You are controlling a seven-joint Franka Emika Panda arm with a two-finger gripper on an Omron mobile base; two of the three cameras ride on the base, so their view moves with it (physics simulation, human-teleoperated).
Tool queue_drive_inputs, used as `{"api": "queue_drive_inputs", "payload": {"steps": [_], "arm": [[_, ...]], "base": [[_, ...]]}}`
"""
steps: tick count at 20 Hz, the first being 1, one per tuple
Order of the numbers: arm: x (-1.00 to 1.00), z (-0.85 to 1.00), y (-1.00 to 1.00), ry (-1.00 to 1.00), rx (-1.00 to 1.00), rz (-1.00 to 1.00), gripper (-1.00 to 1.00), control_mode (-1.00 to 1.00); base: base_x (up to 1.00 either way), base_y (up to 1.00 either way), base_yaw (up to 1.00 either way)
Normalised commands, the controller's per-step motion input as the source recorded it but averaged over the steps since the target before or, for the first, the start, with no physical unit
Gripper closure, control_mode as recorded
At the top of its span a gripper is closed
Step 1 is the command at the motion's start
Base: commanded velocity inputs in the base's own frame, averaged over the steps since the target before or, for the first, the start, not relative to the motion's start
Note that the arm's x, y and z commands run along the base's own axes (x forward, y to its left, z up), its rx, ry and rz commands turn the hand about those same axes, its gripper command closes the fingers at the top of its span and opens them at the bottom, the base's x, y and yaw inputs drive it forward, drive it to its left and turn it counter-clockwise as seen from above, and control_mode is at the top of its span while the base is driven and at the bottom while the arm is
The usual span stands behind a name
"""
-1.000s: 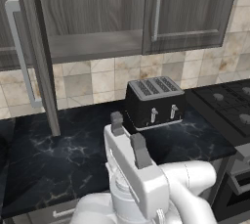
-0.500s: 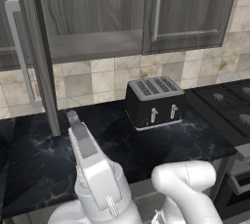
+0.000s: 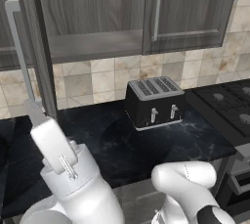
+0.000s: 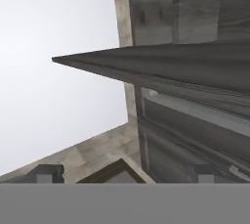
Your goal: Open the cabinet and move the ladle to the pot. Then close the cabinet.
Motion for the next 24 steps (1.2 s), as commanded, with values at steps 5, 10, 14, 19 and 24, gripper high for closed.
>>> {"api": "queue_drive_inputs", "payload": {"steps": [5,10,14,19,24], "arm": [[-0.02,-0.10,0.53,0.24,0.23,0.00,-1.00,-1.00],[-0.26,-0.48,0.42,0.17,0.23,-0.05,-1.00,-1.00],[-0.29,-0.45,0.31,0.07,0.13,-0.16,-1.00,-1.00],[-0.02,-0.15,0.23,0.05,0.04,-0.24,-1.00,-1.00],[0.00,-0.06,0.31,0.14,0.04,-0.31,-1.00,-1.00]], "base": [[0.00,0.00,0.00],[0.00,0.00,0.00],[0.00,0.00,0.00],[0.00,0.00,0.00],[0.00,0.00,0.00]]}}
